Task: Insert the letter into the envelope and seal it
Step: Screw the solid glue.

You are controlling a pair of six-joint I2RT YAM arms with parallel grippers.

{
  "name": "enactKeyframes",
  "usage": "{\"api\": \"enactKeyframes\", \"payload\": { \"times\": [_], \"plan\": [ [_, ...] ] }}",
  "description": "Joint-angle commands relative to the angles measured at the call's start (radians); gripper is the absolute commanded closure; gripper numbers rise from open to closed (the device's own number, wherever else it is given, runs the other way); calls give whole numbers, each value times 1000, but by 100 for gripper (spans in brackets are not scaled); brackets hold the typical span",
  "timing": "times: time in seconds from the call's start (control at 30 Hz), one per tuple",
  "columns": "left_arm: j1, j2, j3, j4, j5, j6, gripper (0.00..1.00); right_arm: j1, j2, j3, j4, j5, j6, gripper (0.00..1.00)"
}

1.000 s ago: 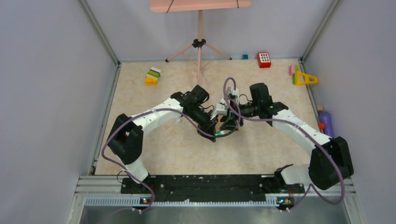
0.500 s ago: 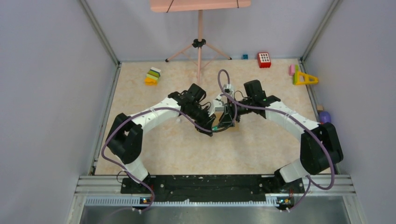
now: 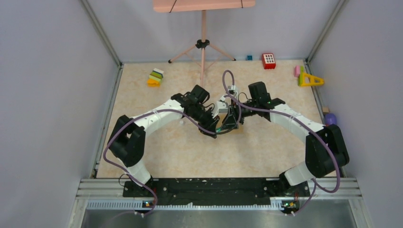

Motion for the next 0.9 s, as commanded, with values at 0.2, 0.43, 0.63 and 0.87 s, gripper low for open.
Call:
{"api": "enactKeyframes", "payload": {
  "times": [0.2, 0.43, 0.63, 0.87],
  "plan": [
    [22, -62, 3, 47, 181, 13, 100, 15, -52, -73, 137, -77, -30, 40],
    [28, -68, -14, 72, 162, 4, 100, 15, -57, -74, 136, -85, -35, 42],
    [18, -54, -16, 75, 133, 10, 100, 15, -61, -79, 168, -88, -3, 46],
    [15, -46, -11, 74, 121, 5, 100, 15, -48, -81, 171, -105, 4, 56]
  ]
}}
